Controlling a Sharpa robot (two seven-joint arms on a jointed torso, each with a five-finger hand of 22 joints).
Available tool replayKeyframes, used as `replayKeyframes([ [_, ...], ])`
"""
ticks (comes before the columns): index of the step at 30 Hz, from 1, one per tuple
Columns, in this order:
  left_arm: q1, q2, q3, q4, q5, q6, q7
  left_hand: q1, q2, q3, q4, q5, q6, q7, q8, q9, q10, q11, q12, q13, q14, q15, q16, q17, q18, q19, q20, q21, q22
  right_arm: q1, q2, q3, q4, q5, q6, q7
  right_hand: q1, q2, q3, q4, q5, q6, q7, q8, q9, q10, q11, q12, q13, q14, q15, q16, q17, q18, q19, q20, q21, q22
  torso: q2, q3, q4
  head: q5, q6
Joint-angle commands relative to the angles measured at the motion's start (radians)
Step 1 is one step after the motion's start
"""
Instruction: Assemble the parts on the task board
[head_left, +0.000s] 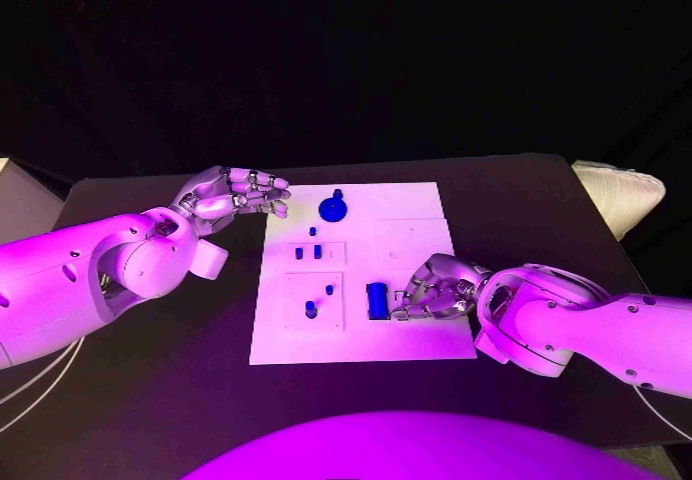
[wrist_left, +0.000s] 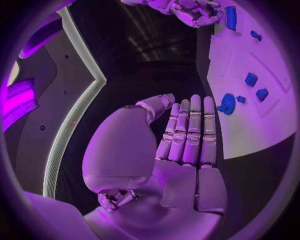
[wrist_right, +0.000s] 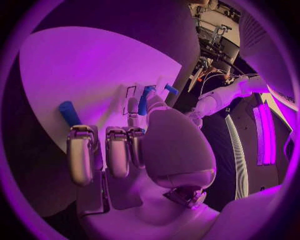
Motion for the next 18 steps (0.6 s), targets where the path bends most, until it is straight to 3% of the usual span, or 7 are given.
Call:
replayKeyframes([
  [1, 0.0, 0.001, 0.001, 0.002, 0.006, 0.014, 0.005, 0.003, 0.007, 0.005, 0.001, 0.004, 0.006, 0.003, -0.007, -0.001, 0.007, 0.001, -0.003, 0.002, 0.008, 0.001, -0.004, 0.001, 0.0, 0.005, -0.001, -0.004, 0.001, 0.007, -0.026, 0.001, 0.017, 0.051, -0.038, 0.111, 0.012, -0.005, -0.002, -0.001, 0.003, -0.014, 0.005, -0.009, -0.004, 0.087, 0.011, 0.0, 0.243, 0.096, 0.005, 0.0, 0.228, -0.014, 0.088, -0.001, -0.006, 0.241, 0.0, 0.0005, -0.0017, -0.003, 0.0],
  [10, 0.0, 0.004, 0.0, -0.001, 0.006, 0.014, 0.005, 0.003, 0.007, 0.005, 0.001, 0.004, 0.006, 0.003, -0.007, -0.001, 0.007, 0.001, -0.003, 0.002, 0.008, 0.001, -0.004, 0.001, 0.0, 0.005, -0.001, -0.004, 0.001, 0.039, -0.118, 0.002, 0.021, 0.056, -0.053, 0.141, 0.022, -0.007, -0.001, -0.001, 0.003, -0.035, 0.016, -0.027, -0.012, 0.087, 0.021, 0.0, 0.243, 0.097, 0.013, 0.001, 0.23, -0.015, 0.089, 0.005, 0.0, 0.242, -0.002, -0.0009, -0.0037, -0.018, 0.0],
  [18, 0.0, 0.008, 0.0, -0.003, 0.006, 0.016, 0.007, 0.002, 0.006, 0.004, 0.001, 0.003, 0.007, 0.004, -0.008, -0.002, 0.008, 0.001, -0.005, 0.002, 0.009, 0.001, -0.007, 0.004, 0.0, 0.005, -0.001, -0.004, 0.002, 0.037, -0.186, 0.001, -0.001, -0.057, -0.04, 0.103, 0.022, -0.017, -0.007, 0.0, -0.003, -0.03, 0.017, -0.027, -0.013, 0.085, 0.023, -0.004, 0.241, 0.097, 0.015, 0.001, 0.231, -0.016, 0.09, 0.008, 0.004, 0.243, -0.001, 0.0037, -0.0108, -0.028, 0.0],
])
